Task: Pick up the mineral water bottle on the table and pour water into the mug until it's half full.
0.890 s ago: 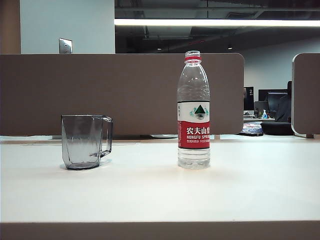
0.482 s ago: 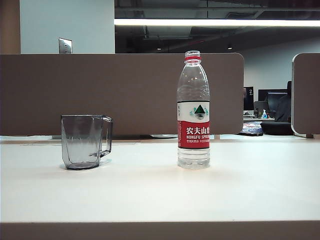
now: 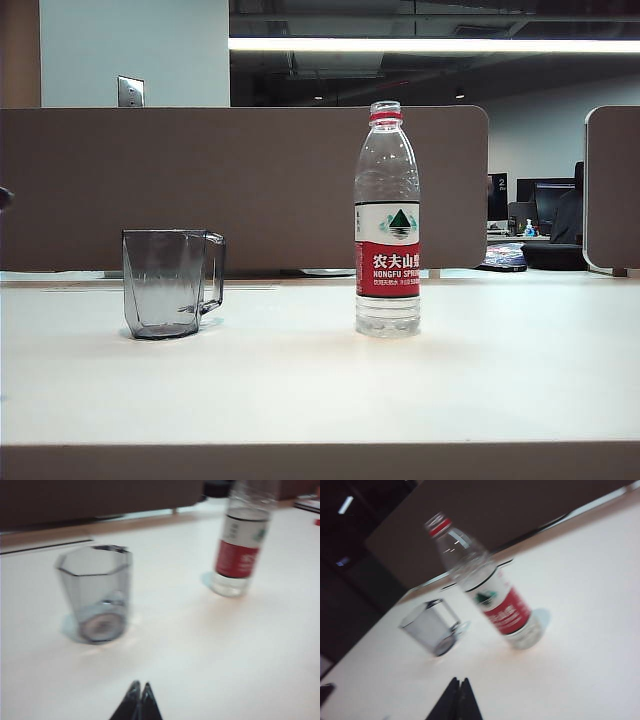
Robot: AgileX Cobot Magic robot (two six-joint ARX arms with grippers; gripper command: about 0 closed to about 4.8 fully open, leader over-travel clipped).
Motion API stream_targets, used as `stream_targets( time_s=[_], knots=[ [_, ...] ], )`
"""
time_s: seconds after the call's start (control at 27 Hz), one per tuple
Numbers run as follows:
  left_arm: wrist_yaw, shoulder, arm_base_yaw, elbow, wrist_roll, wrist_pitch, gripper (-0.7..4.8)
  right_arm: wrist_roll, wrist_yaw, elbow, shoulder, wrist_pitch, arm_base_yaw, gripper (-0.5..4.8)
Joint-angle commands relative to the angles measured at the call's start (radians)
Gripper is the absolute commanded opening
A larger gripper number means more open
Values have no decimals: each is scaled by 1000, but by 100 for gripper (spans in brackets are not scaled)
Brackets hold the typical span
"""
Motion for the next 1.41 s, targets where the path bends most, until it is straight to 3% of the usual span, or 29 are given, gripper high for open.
stream_targets(
  time_s=[0.04, 0.07, 0.26, 0.3, 0.33, 0.37, 0.44, 0.59, 0.67, 0.78, 1.08, 1.41],
  knots=[
    [11, 15, -56, 3, 0, 12, -5, 80, -89, 3, 2, 18, 18, 21],
    [10, 15, -58, 3, 0, 13, -5, 79, -87, 10, 2, 18, 32, 30],
    [10, 14, -58, 3, 0, 13, -5, -66, 88, 86, 37, 18, 164, 220],
    [10, 14, -58, 3, 0, 13, -5, -142, 150, 117, 101, 23, 226, 381],
    [10, 14, -58, 3, 0, 13, -5, -195, 169, 127, 138, 38, 257, 465],
    [10, 14, -58, 3, 0, 13, -5, -312, 219, 138, 235, 113, 333, 479],
    [10, 14, -58, 3, 0, 13, -5, -388, 308, 138, 337, 210, 413, 479],
    [10, 14, -58, 3, 0, 13, -5, -526, 639, 139, 615, 462, 581, 479],
    [10, 14, -58, 3, 0, 13, -5, -558, 745, 142, 776, 632, 626, 479],
    [10, 14, -58, 3, 0, 13, -5, -560, 745, 168, 1022, 870, 629, 479],
    [10, 14, -58, 3, 0, 12, -5, -550, 766, 377, 1626, 1262, 630, 479],
    [10, 14, -58, 3, 0, 13, -5, -549, 810, 525, 1818, 1291, 601, 479]
  ],
)
